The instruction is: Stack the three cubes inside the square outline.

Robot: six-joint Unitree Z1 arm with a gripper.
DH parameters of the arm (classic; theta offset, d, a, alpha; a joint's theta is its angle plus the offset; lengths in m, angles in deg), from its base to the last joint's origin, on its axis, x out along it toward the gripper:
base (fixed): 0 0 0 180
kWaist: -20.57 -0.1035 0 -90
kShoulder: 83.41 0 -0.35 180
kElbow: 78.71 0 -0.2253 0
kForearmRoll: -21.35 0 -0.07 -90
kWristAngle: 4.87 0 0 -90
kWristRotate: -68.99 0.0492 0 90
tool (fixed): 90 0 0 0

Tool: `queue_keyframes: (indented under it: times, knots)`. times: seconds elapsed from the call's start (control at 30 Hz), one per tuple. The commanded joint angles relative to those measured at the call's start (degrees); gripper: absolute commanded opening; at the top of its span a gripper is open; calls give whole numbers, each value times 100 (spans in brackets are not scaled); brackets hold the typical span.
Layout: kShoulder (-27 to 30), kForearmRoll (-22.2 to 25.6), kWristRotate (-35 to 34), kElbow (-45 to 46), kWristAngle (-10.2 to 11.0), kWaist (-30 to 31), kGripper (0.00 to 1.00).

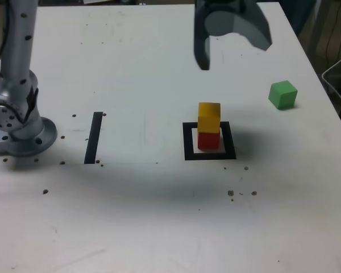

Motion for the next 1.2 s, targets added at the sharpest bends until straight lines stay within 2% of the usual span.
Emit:
queue_keyframes:
  times: [0.0, 0.2, 0.43, 0.53, 0.77, 1.17]
  knots:
    - [-382, 197, -3, -505, -67, -89, 100]
    - [-1098, 416, -323, -1405, -245, -218, 100]
    - [-1553, 238, -843, -1730, -260, -311, 100]
    - [-1737, 163, -933, -1729, -231, -396, 100]
    - [-2079, -102, -992, -1708, 4, -518, 100]
    - [-2663, -386, -1299, -2269, -110, -570, 99]
